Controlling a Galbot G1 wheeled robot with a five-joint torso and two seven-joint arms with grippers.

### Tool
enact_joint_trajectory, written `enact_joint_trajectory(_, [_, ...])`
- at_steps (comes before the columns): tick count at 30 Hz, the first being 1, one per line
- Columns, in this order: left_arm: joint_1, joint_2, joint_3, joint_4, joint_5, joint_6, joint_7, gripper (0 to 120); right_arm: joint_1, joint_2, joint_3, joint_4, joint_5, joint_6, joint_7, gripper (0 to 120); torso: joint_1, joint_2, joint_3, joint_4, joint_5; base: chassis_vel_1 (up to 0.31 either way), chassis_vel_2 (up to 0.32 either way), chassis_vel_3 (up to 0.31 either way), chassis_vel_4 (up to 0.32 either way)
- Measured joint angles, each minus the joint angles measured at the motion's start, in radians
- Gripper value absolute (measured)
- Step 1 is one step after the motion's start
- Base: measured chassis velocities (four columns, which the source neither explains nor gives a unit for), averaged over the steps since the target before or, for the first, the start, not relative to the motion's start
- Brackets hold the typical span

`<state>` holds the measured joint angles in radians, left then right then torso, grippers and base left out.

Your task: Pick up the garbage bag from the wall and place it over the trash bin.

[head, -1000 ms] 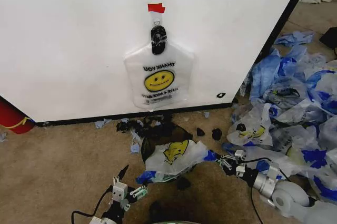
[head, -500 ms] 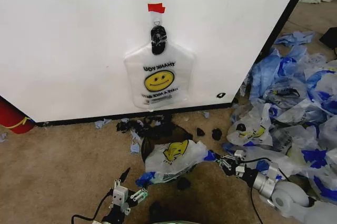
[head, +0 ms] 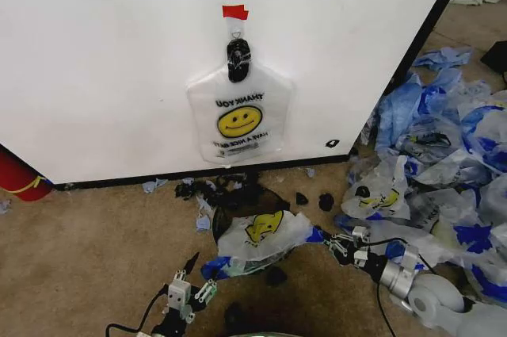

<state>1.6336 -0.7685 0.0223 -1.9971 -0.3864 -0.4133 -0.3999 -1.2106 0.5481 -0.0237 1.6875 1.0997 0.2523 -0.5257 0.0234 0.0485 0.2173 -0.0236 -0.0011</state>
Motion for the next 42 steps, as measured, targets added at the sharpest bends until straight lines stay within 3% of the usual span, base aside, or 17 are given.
enact_joint_trajectory(13, [-0.009, 0.006, 0.004, 0.006, -0.004, 0.000, -0.001, 0, -0.004, 0.001, 0.002, 0.002, 0.005, 0.000, 0.001, 0, 0.000, 0.000, 0.000, 0.0001, 0.0001, 0.000, 0.000, 0.000, 0.000])
enact_joint_trajectory(22, [-0.100, 0.011, 0.033, 0.032, -0.041, 0.010, -0.013, 0, 0.008, -0.008, -0.011, -0.004, 0.028, -0.014, 0.009, 0, 0.000, 0.000, 0.000, 0.0000, 0.0001, 0.000, 0.000, 0.000, 0.000])
enact_joint_trajectory(32, [-0.206, -0.009, 0.105, 0.117, -0.068, 0.011, -0.015, 0, 0.030, 0.007, -0.039, -0.030, 0.035, -0.019, 0.009, 0, 0.000, 0.000, 0.000, 0.0000, 0.0001, 0.000, 0.000, 0.000, 0.000])
enact_joint_trajectory(42, [-0.248, -0.020, 0.126, 0.170, -0.091, 0.012, -0.014, 0, 0.056, 0.014, -0.051, -0.054, 0.050, -0.023, -0.001, 0, 0.000, 0.000, 0.000, 0.0000, 0.0001, 0.000, 0.000, 0.000, 0.000])
